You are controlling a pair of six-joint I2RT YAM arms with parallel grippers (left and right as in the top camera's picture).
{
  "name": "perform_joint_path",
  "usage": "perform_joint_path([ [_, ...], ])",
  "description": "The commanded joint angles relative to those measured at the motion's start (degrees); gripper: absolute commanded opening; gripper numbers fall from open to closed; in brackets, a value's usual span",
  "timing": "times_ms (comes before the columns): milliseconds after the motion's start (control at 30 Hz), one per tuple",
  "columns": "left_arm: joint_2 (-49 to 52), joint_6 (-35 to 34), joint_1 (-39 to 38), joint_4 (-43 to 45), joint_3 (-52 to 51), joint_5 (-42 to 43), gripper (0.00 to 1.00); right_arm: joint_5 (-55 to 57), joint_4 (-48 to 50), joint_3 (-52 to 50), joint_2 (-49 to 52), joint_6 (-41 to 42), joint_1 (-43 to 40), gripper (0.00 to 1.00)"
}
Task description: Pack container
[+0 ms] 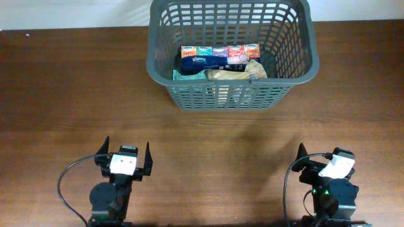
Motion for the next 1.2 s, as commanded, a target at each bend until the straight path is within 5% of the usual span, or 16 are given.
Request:
perform_joint_path([
  [0,-0.72,0.68,-0.24,0.79,-1.29,-0.20,0.99,0.72,-0.02,-0.42,-0.48,0.66,0.35,0.99],
  [1167,-0.59,0.68,-0.24,-1.44,-1.27,-0.20,0.99,0.72,-0.02,-0.42,-0.48,0.66,0.35,0.99],
])
